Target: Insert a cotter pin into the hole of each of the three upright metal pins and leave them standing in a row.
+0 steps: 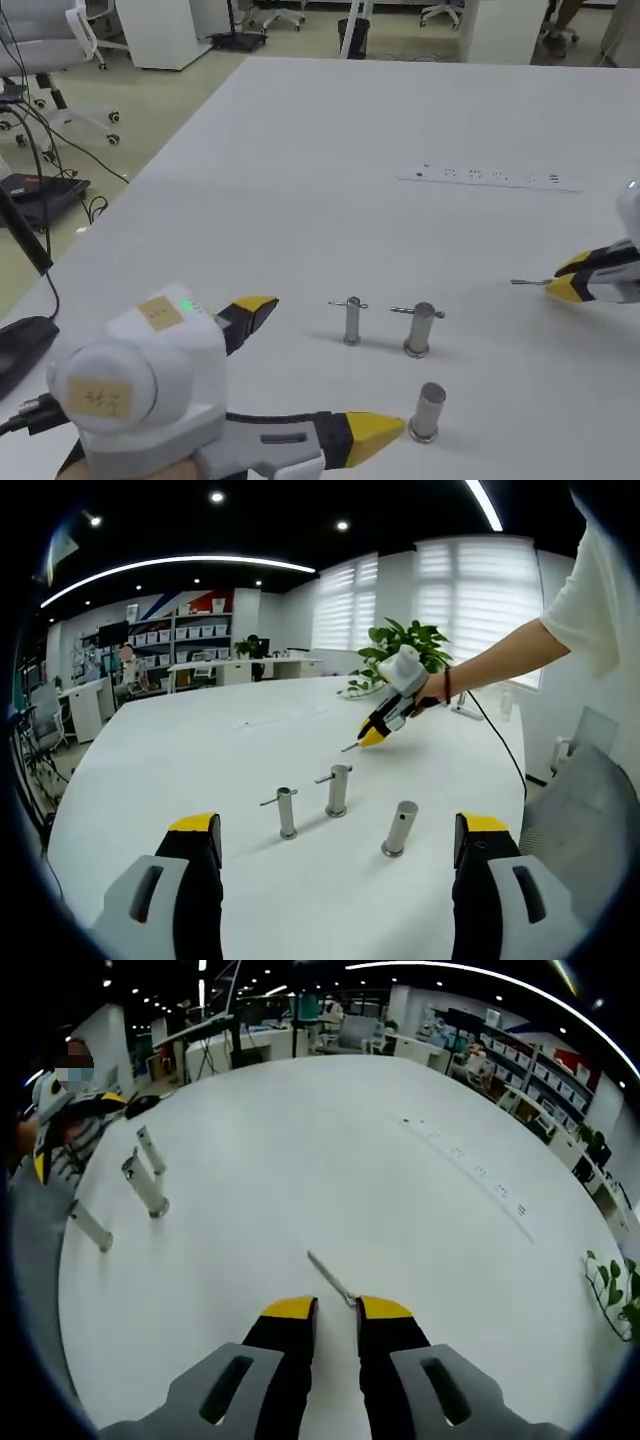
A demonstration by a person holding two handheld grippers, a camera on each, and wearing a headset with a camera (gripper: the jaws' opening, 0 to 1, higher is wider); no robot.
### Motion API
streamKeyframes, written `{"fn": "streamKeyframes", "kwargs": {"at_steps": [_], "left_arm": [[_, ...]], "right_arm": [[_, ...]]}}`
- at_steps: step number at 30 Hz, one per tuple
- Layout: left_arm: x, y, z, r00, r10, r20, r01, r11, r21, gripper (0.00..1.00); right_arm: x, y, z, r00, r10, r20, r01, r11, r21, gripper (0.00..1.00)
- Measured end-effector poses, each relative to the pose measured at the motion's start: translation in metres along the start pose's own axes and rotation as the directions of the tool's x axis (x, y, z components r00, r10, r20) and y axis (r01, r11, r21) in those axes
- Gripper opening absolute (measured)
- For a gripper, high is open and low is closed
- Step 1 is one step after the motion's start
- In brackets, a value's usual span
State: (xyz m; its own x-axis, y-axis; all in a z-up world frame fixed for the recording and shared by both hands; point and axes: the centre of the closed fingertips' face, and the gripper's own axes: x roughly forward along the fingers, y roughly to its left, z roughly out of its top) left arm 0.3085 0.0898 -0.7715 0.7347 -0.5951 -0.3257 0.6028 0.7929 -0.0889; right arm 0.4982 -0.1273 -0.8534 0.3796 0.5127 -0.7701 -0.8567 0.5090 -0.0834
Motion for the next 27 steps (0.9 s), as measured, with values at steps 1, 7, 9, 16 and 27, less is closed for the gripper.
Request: {"fn": "streamKeyframes", "kwargs": {"at_steps": [1, 7, 9, 16, 27], "left_arm": [[0.000, 0.000, 0.000, 1.0000, 0.000, 0.001, 0.000, 1.000, -0.003, 0.97], [0.001, -0.001, 0.002, 0.9999, -0.009, 0.005, 0.009, 1.000, -0.009, 0.96], [0.002, -0.001, 0.003, 0.9999, -0.011, 0.002, 0.011, 1.000, -0.006, 0.96], [0.004, -0.002, 0.001, 0.9997, -0.024, -0.008, 0.023, 1.000, -0.015, 0.95], [0.004, -0.001, 0.002, 0.9996, -0.027, -0.012, 0.027, 1.000, -0.009, 0.93]], "right_arm": [[0.001, -0.001, 0.000, 1.0000, 0.001, -0.004, -0.001, 1.000, -0.003, 0.17], [0.007, -0.005, -0.002, 0.9992, 0.015, -0.036, -0.016, 0.999, -0.033, 0.17], [0.008, -0.006, -0.004, 0.9980, 0.027, -0.057, -0.029, 0.999, -0.037, 0.17], [0.011, -0.004, -0.003, 0.9858, 0.097, -0.137, -0.108, 0.991, -0.075, 0.14], [0.012, -0.002, -0.004, 0.9431, 0.066, -0.326, -0.179, 0.927, -0.330, 0.05]]}}
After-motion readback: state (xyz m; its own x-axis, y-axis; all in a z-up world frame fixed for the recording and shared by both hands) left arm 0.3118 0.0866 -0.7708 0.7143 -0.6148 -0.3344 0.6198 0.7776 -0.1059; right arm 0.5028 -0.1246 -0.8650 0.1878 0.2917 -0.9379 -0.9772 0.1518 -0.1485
